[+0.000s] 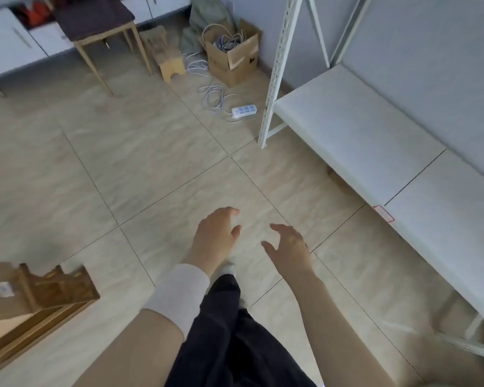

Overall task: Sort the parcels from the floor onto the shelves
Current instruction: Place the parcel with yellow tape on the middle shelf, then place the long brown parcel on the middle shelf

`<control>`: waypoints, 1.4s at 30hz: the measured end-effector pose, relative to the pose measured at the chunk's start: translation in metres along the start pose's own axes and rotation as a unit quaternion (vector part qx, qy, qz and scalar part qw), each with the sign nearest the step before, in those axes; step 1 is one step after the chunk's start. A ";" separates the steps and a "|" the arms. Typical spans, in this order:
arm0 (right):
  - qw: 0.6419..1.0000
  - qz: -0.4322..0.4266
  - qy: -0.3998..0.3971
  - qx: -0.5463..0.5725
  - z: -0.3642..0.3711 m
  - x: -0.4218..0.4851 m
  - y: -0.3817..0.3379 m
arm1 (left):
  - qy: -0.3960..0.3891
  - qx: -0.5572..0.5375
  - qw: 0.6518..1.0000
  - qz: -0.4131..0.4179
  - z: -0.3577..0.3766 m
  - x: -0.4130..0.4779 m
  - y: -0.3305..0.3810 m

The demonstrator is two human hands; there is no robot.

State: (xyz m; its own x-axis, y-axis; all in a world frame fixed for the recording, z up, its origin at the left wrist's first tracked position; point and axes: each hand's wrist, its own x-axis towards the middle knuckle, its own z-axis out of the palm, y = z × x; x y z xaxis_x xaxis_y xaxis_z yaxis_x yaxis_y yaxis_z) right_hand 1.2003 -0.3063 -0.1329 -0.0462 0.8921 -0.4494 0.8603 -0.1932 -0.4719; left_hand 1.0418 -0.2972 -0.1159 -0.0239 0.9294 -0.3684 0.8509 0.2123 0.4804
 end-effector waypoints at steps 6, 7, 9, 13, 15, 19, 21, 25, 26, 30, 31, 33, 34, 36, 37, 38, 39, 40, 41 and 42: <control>0.995 -0.043 -0.076 -0.056 0.052 -0.042 -0.018 | 0.006 -0.034 0.996 -0.087 0.010 -0.069 -0.054; 0.993 -0.053 -0.084 -0.064 0.059 -0.048 -0.023 | 0.012 -0.040 0.994 -0.099 0.009 -0.080 -0.063; 0.989 -0.077 -0.094 -0.079 0.073 -0.059 -0.039 | 0.026 -0.050 0.991 -0.119 0.005 -0.101 -0.081; 0.981 -0.126 -0.111 -0.095 0.104 -0.087 -0.083 | 0.066 -0.065 0.984 -0.150 -0.007 -0.144 -0.126; 0.975 -0.153 -0.120 -0.109 0.124 -0.105 -0.107 | 0.090 -0.067 0.980 -0.163 -0.014 -0.169 -0.154; 0.960 -0.199 -0.144 -0.134 0.172 -0.147 -0.158 | 0.135 -0.084 0.966 -0.204 -0.030 -0.231 -0.216; 0.950 -0.225 -0.159 -0.147 0.200 -0.170 -0.184 | 0.158 -0.092 0.955 -0.234 -0.034 -0.264 -0.250; 0.929 -0.271 -0.197 -0.158 0.255 -0.211 -0.231 | 0.189 -0.117 0.929 -0.295 -0.040 -0.325 -0.311; 0.924 -0.282 -0.206 -0.159 0.266 -0.220 -0.241 | 0.198 -0.128 0.921 -0.311 -0.042 -0.337 -0.324; 0.908 -0.306 -0.240 -0.159 0.303 -0.242 -0.281 | 0.235 -0.173 0.889 -0.352 -0.053 -0.374 -0.367; 0.905 -0.306 -0.247 -0.162 0.310 -0.245 -0.291 | 0.242 -0.180 0.883 -0.359 -0.057 -0.380 -0.377; 0.901 -0.307 -0.258 -0.164 0.322 -0.246 -0.312 | 0.255 -0.191 0.872 -0.371 -0.066 -0.388 -0.396; 0.899 -0.311 -0.262 -0.162 0.327 -0.246 -0.324 | 0.263 -0.194 0.867 -0.378 -0.073 -0.390 -0.404; 0.897 -0.319 -0.266 -0.152 0.339 -0.244 -0.348 | 0.280 -0.203 0.853 -0.390 -0.089 -0.393 -0.422; 0.897 -0.321 -0.268 -0.146 0.344 -0.243 -0.360 | 0.291 -0.210 0.846 -0.394 -0.097 -0.394 -0.430; 0.896 -0.324 -0.271 -0.139 0.350 -0.241 -0.373 | 0.299 -0.219 0.840 -0.396 -0.105 -0.394 -0.440; 0.894 -0.327 -0.277 -0.131 0.356 -0.240 -0.386 | 0.306 -0.226 0.835 -0.399 -0.111 -0.396 -0.449; 0.892 -0.330 -0.284 -0.122 0.362 -0.239 -0.399 | 0.310 -0.232 0.829 -0.404 -0.118 -0.398 -0.458; 0.890 -0.331 -0.293 -0.113 0.369 -0.238 -0.412 | 0.313 -0.237 0.823 -0.411 -0.123 -0.400 -0.469; 0.888 -0.331 -0.303 -0.103 0.375 -0.238 -0.424 | 0.316 -0.243 0.816 -0.419 -0.127 -0.402 -0.479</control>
State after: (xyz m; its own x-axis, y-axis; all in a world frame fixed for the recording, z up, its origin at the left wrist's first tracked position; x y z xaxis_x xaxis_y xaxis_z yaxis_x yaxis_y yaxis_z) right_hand 0.6562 -0.5901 -0.1101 -0.7874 0.3863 -0.4805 0.6143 0.4259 -0.6643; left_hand 0.5772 -0.7341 -0.0966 -0.8869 0.3334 -0.3198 0.0919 0.8057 0.5851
